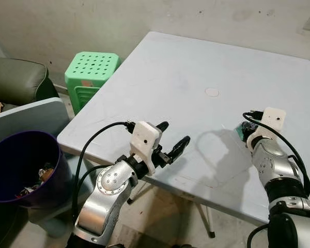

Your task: Picking trash to rubbish bin

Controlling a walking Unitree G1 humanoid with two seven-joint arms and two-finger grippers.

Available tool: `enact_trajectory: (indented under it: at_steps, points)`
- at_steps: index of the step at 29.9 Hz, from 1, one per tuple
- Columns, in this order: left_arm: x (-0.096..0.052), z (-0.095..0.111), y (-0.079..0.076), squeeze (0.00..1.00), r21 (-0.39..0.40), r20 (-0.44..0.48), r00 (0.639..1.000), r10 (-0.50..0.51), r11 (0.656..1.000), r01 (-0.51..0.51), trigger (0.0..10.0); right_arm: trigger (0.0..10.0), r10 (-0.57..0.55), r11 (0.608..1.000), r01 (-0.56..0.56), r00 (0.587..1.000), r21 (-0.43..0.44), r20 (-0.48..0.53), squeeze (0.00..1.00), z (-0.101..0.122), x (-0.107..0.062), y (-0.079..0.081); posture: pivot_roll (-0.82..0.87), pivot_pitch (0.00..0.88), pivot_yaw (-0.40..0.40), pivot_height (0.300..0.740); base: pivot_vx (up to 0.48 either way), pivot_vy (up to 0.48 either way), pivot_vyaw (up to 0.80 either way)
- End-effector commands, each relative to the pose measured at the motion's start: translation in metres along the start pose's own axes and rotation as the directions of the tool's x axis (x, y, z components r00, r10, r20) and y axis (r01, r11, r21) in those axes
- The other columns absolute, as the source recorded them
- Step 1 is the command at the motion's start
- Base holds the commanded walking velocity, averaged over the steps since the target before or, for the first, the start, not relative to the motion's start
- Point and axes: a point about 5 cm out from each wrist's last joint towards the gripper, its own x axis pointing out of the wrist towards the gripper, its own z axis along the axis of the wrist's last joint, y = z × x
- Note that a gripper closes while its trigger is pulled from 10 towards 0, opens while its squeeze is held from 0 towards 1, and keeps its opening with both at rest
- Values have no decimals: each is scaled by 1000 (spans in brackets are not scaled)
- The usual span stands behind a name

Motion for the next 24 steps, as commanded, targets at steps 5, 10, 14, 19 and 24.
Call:
enact_trajectory:
  at_steps: [5,10,14,19,24]
  points:
    - [3,-1,4,0,30,9,1000,27,999,-28,10000,0,-14,1000,14,1000,4,-17,0,-10,-4,-2,-50,120,-38,740,0,0,0]
    - [4,1,12,0,32,25,997,74,997,-75,10000,0,31,999,-30,999,-35,38,0,-7,-10,8,-47,106,-40,740,0,0,0]
    - [4,1,26,0,29,29,987,161,986,-162,10000,0,90,993,-79,988,-85,129,0,-2,-20,16,-44,93,-38,740,0,0,0]
    - [1,-2,43,0,28,22,963,269,962,-270,10000,0,144,986,-121,967,-119,212,0,-1,-36,23,-46,74,-29,740,0,0,0]
    - [-1,-8,55,0,37,1,937,349,936,-349,10000,0,203,977,-173,932,-124,299,0,0,-60,28,-55,57,-14,740,0,0,0]
